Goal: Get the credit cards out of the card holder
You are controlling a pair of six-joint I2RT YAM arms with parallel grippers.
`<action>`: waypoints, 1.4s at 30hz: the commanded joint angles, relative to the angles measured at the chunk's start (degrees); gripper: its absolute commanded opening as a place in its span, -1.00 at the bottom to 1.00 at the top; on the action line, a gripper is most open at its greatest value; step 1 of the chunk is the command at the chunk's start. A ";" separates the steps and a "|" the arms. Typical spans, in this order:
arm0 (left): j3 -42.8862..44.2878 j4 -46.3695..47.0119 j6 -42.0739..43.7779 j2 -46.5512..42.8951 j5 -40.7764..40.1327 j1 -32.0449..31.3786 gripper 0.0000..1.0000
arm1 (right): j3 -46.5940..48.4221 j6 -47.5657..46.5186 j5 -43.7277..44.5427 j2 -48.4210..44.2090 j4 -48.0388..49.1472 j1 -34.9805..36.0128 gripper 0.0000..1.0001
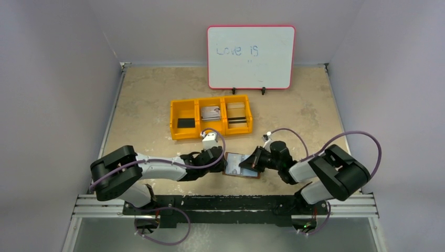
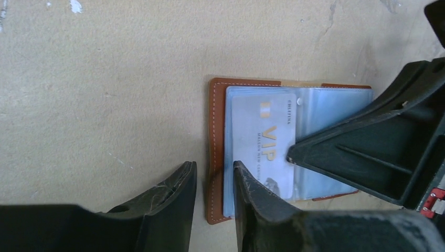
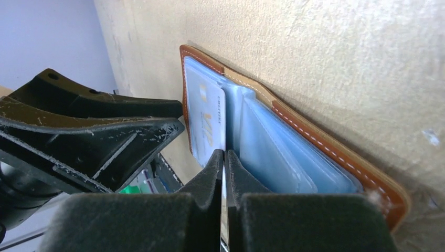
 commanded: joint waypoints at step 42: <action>17.24 -30.87 0.70 19.46 -9.65 -6.46 -0.40 | 0.55 0.77 6.42 -10.04 -9.33 -0.41 -1.00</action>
